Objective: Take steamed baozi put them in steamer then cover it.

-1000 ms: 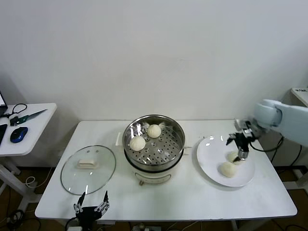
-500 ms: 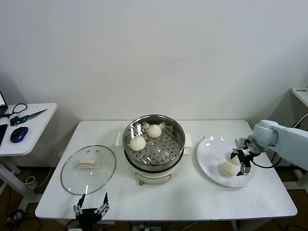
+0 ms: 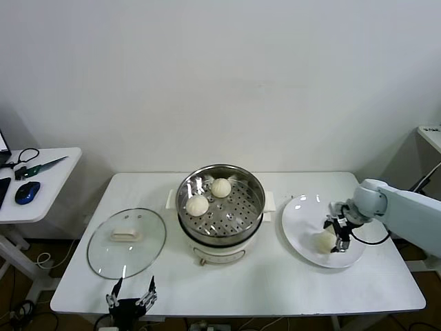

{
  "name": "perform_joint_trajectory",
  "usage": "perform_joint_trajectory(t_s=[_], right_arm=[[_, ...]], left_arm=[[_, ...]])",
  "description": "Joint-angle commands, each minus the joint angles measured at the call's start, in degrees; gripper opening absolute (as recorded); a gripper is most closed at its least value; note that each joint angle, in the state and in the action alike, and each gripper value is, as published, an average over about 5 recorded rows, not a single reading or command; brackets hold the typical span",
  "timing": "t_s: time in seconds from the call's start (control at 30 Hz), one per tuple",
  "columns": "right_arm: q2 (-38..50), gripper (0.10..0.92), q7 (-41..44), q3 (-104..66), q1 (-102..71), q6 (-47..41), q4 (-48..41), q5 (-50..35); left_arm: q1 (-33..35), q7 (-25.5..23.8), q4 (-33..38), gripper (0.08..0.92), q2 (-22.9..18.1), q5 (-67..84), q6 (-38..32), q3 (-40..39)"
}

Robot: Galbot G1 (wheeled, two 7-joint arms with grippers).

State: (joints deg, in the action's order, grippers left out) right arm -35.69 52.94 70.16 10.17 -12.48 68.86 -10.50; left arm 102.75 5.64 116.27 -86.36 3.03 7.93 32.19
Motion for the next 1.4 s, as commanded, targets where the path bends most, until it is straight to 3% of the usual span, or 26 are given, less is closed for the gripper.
perform_joint_trajectory(t_s=[0.03, 0.4, 0.63, 0.83, 1.17, 1.4], right_arm=[[-0.5, 0.763, 0.7, -1.5, -1.6, -0.2, -0.1, 0.3], [-1.1, 0.681, 4.1, 5.4, 9.7, 3.7, 0.5, -1.8], [-9.3, 0.679, 9.4, 24.0, 38.9, 18.3, 0.7, -8.8], [-20.9, 0.679, 11.8, 26.2, 54.0, 33.5, 3.4, -10.7], [-35.0, 0.679, 8.0, 20.0, 51.9, 40.3, 18.5, -2.4], [-40.1, 0.679, 5.1, 18.7, 39.8, 42.5, 17.3, 8.6]], left_arm=[[0.2, 0.0, 0.0, 0.823, 0.0, -0.2, 0.0, 0.0], [0.6, 0.0, 0.4, 0.823, -0.2, -0.6, -0.1, -0.2], [0.7, 0.0, 0.7, 0.823, -0.1, -0.8, 0.0, -0.2], [0.4, 0.0, 0.7, 0.823, -0.2, -1.3, 0.2, -0.4], [0.4, 0.0, 1.7, 0.823, -0.5, -1.1, 0.4, 0.0], [0.9, 0.2, 2.4, 0.823, -0.4, -1.2, -0.1, 0.6]])
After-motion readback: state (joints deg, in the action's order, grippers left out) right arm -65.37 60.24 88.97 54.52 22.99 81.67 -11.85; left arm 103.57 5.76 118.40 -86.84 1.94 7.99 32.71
